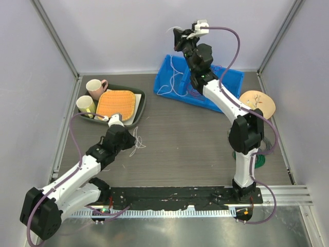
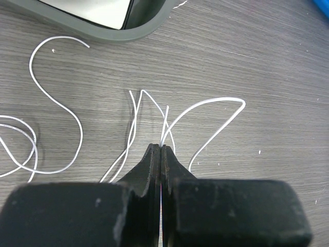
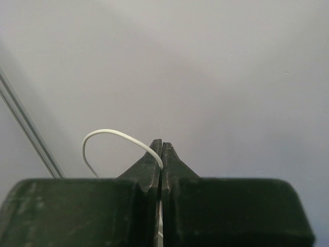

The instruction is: Untangle the cables

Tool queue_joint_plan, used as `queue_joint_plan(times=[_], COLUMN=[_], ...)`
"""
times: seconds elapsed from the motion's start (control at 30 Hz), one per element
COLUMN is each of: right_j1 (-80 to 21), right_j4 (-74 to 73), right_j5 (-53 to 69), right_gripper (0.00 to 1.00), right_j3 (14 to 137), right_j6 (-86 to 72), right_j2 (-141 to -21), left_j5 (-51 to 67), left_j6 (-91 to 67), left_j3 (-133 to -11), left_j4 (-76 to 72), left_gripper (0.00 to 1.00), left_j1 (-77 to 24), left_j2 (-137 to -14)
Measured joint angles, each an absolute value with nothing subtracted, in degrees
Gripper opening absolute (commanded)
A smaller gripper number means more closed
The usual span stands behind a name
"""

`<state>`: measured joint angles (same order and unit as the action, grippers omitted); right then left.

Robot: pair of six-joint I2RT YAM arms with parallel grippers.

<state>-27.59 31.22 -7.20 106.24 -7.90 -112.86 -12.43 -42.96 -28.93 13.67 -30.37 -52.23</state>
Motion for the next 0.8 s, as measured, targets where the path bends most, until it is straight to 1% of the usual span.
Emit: queue_joint_plan(times=[0.2,0.33,0.47,0.73,0.8], right_j1=[-27.92,-28.14,-28.14,-28.05,-28.01], right_j4=[31.68,32.86,33.87,35.40,35.44], right_j5=[-8.80,-10.92,-13.32,-16.78,-17.10], right_gripper=[0.01,0.01,0.01,0.01,0.01], right_j3=[111.96,117.84,121.67,124.03,126.17], right_j6=[-9.50,-8.67,-5.63,1.41,2.74], right_j2=[-115.79,-118.43,-121.64,-129.29,-132.11], left_j5=[-12.53,-12.97,-13.45,-14.24,-14.41], left_j6=[-42.96,-42.96,-42.96,-42.96,-42.94], left_j3=[-28.69,-28.69,-28.69,-28.69,-28.69], left_j4=[13.67,13.72,13.72,13.76,13.76], left_gripper=[0.00,0.00,0.00,0.00,0.00], left_j1=[-30.37,-30.37,-30.37,-30.37,-30.37], left_j2=[-50.76,-50.26,-50.15,-50.15,-50.17])
